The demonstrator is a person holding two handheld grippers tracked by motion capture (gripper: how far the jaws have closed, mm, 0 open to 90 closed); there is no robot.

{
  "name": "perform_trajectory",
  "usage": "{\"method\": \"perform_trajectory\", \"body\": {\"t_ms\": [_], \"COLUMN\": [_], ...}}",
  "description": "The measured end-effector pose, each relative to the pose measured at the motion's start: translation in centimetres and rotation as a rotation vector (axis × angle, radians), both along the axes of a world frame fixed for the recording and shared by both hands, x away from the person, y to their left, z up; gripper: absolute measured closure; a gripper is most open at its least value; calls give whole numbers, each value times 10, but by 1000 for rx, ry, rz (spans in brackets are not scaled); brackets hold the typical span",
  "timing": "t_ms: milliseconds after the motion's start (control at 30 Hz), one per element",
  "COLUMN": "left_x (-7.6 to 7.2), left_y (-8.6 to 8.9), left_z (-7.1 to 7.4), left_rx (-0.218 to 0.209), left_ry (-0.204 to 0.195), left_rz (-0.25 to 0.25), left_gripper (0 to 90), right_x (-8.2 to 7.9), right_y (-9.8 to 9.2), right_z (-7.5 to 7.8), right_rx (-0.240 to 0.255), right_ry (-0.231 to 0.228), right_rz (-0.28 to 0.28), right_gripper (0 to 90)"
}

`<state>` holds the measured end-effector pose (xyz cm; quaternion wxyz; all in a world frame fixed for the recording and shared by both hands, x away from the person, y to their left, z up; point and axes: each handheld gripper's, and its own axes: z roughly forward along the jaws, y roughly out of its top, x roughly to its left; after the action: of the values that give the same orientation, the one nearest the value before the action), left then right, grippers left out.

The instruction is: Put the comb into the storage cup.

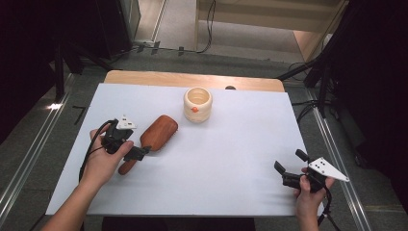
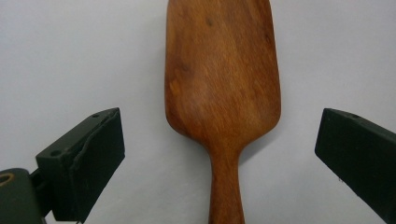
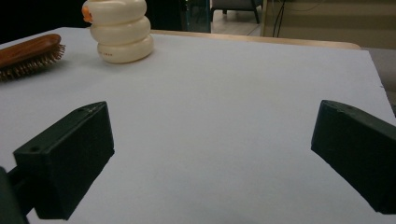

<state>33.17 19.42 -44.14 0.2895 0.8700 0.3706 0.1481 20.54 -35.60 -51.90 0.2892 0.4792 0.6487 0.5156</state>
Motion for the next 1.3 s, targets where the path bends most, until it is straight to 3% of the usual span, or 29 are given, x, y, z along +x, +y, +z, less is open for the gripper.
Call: {"method": "perform_trajectory", "body": {"t_ms": [100,333,467,667,900,1300], "left_x": [1,3,3,4,9,10], "left_y": [-2,-9,-11,-13,-8,-13], "left_z": [-2,-11,-13,-16,-16,-24], "left_rx": [18,83,87,137,103,141], "left_ry": [11,91,101,115,179,207], "left_rz": [12,18,11,37,46,24], "left_gripper": [101,172,369,419,495,597], "right_x": [0,0,0,0,0,0], "right_y": [0,0,0,0,0,-1], "right_z": [0,0,0,0,0,0], "right_rx": [2,2,7,10,11,12], "right_ry": [3,2,3,6,5,5], "right_rz": [2,0,-1,-4,-3,-2], "right_gripper": [0,0,0,0,0,0]}}
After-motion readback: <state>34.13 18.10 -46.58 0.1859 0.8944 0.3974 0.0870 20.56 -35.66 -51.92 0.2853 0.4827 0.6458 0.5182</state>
